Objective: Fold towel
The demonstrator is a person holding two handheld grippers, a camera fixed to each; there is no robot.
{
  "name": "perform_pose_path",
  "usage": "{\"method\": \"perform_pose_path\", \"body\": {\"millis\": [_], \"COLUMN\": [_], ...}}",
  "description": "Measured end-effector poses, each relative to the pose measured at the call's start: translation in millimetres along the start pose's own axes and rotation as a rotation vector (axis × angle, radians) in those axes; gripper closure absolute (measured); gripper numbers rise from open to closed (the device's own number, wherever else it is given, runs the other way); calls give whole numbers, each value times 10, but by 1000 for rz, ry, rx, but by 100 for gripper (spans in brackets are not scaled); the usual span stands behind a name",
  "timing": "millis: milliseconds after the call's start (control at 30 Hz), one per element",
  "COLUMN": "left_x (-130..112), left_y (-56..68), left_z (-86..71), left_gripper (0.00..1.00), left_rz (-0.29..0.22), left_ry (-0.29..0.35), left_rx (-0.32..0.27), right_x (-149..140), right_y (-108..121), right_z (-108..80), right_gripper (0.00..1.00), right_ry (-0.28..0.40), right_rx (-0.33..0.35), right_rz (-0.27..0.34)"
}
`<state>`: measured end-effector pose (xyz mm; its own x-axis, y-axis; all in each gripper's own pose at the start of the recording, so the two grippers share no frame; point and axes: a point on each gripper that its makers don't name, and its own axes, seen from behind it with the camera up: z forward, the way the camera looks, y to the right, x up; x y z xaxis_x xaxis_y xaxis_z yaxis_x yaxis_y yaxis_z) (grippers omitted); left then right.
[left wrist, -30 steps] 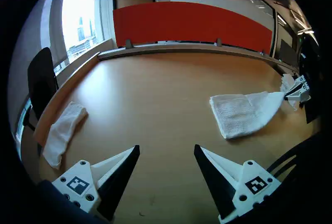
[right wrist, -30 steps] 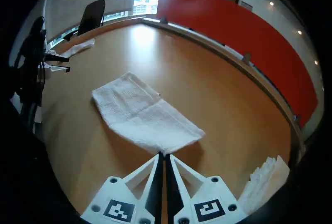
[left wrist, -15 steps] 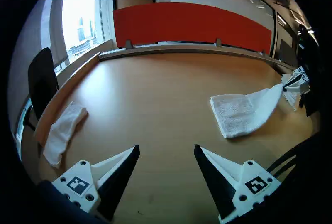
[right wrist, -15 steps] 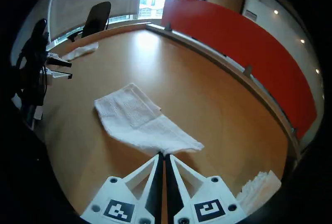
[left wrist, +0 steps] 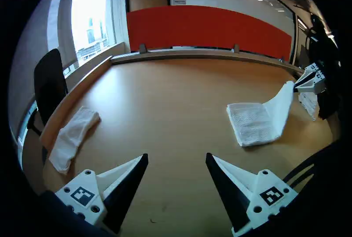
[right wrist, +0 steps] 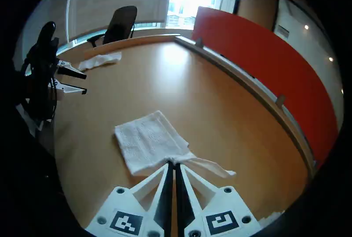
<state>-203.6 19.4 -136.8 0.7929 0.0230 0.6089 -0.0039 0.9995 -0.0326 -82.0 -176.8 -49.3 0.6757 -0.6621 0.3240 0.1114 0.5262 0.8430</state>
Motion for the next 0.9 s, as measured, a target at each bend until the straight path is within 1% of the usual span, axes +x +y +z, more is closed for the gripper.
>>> {"method": "perform_pose_path", "body": {"millis": [200, 567, 700, 900], "left_x": [-26, -77, -83, -111], "left_y": [-52, -131, -139, -154], "left_z": [-63, -142, -166, -174], "left_gripper": [3, 2, 2, 2], "left_rz": [-19, -42, -43, -42], "left_ry": [6, 13, 20, 34], "left_rx": [12, 22, 19, 13], "right_x": [206, 395, 413, 304], "right_y": [-165, -405, -552, -861], "right_z": [155, 425, 592, 940], "right_gripper": [97, 97, 97, 97], "right_ry": [12, 3, -13, -60], "right_rx": [51, 124, 168, 255], "right_rz": [-40, -97, -114, -122]}}
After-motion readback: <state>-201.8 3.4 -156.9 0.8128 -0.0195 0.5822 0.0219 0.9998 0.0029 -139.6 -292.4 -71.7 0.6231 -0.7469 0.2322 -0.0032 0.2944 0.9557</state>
